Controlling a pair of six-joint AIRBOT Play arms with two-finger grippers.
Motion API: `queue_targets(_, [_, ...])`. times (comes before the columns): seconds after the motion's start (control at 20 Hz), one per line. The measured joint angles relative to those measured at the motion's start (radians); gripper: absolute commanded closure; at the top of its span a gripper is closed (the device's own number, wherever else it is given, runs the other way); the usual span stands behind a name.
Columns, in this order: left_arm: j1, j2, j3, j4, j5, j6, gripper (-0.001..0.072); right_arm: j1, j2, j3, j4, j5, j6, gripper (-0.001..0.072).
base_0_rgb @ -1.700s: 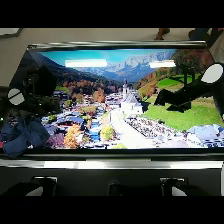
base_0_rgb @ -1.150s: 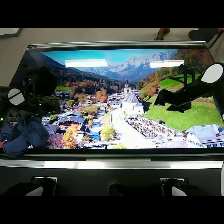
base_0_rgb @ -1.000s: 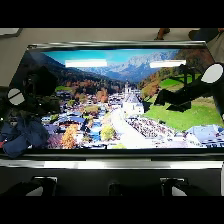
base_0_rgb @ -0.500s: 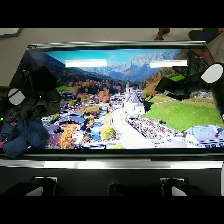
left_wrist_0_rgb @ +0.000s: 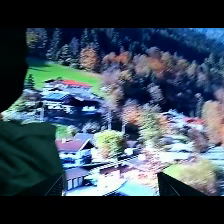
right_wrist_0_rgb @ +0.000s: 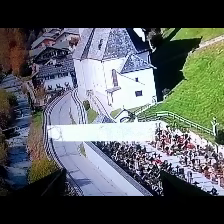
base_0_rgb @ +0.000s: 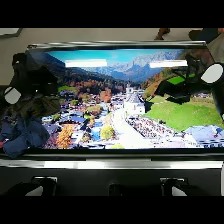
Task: Fold the shirts.
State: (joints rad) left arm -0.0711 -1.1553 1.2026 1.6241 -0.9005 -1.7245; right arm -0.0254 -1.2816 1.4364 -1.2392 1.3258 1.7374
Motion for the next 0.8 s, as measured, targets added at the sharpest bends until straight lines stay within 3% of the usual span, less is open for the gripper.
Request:
queue_targets(0.2, [0.147, 0.002, -0.064, 0.098, -0.269, 0.017, -0.0002, 0.000, 0.000, 0.000, -0.003, 0.080, 0.007, 0.0036])
queue_targets(0.35, [0.290, 0.004, -0.203, 0.127, -0.364, 0.017, -0.0002, 0.000, 0.000, 0.000, -0.003, 0.101, 0.011, 0.0036])
queue_targets(0.6, [0.517, 0.004, -0.382, 0.113, -0.314, 0.030, -0.0002, 0.000, -0.001, 0.000, -0.003, 0.112, 0.013, 0.0037])
queue_targets(0.8, [0.613, 0.001, -0.419, 0.037, -0.251, 0.071, 0.0003, 0.000, -0.003, 0.000, -0.003, 0.111, 0.014, 0.0037])
